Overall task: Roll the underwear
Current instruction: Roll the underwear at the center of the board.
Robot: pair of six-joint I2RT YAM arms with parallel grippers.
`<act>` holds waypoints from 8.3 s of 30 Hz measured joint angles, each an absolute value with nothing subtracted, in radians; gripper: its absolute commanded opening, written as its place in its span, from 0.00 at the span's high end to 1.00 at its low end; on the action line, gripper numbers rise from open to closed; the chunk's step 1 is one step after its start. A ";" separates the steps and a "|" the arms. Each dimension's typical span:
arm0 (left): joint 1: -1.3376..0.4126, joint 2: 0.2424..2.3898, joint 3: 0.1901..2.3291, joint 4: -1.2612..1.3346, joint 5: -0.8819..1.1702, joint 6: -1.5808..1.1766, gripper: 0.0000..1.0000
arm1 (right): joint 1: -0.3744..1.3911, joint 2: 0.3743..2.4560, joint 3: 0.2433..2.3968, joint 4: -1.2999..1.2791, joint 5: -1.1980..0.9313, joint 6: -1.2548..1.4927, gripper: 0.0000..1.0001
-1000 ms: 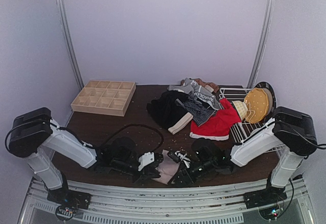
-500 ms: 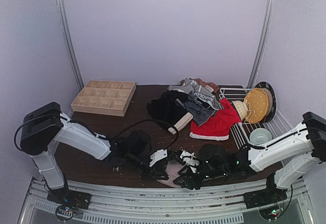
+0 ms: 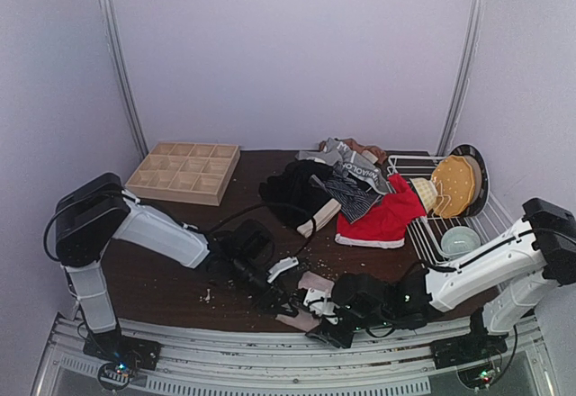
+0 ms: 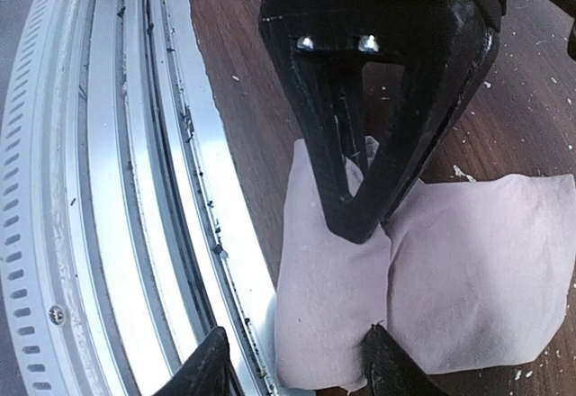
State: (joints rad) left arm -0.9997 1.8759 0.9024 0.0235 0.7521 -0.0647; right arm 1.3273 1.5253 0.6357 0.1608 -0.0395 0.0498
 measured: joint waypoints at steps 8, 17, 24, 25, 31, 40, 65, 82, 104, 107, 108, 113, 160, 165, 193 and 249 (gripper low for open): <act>-0.999 1.930 0.977 -0.053 0.802 -0.084 1.00 | 1.344 1.569 0.710 0.113 0.000 0.006 0.49; -0.989 1.970 1.024 -0.098 0.848 -0.100 1.00 | 1.357 1.614 0.729 0.074 0.039 0.003 0.63; -0.978 1.982 1.029 -0.100 0.875 -0.121 0.90 | 1.359 1.637 0.736 0.066 0.080 0.034 0.89; -0.977 1.980 1.028 -0.101 0.874 -0.125 0.80 | 1.359 1.639 0.739 0.066 0.080 0.044 0.92; -0.961 1.911 0.957 -0.092 0.790 -0.163 0.49 | 1.331 1.640 0.731 0.100 0.036 0.083 1.00; -0.925 1.603 0.657 0.043 0.523 -0.231 0.35 | 1.171 1.610 0.612 0.307 -0.266 0.201 1.00; -1.167 1.672 0.579 0.525 0.279 0.406 0.39 | 0.923 1.821 0.440 0.916 -0.786 0.559 1.00; -1.167 1.793 0.672 0.452 0.279 0.512 1.00 | 0.922 1.813 0.432 0.918 -0.788 0.577 0.86; -1.135 1.859 0.974 -0.096 0.535 0.388 1.00 | 1.213 1.262 0.410 0.369 -0.207 0.276 0.50; -1.114 1.908 1.052 -0.187 0.594 0.361 1.00 | 1.238 1.267 0.420 0.305 -0.142 0.240 0.51; -1.105 1.928 1.082 -0.220 0.614 0.350 1.00 | 1.245 1.273 0.422 0.291 -0.121 0.232 0.51; -1.070 2.008 1.197 -0.358 0.707 0.299 1.00 | 1.303 1.314 0.435 0.247 -0.038 0.197 0.51; -0.986 2.190 1.393 -0.583 0.949 0.118 1.00 | 1.390 1.449 0.522 0.212 0.116 0.111 0.50; -0.984 2.193 1.396 -0.586 0.952 0.102 0.96 | 1.390 1.535 0.568 0.189 0.158 0.114 0.59; -0.879 1.606 0.599 0.255 0.283 -0.204 0.02 | 1.155 1.536 0.501 0.358 -0.222 0.265 1.00; -1.167 1.807 0.767 0.327 0.233 0.553 1.00 | 0.973 1.607 0.254 0.969 -0.565 0.624 0.45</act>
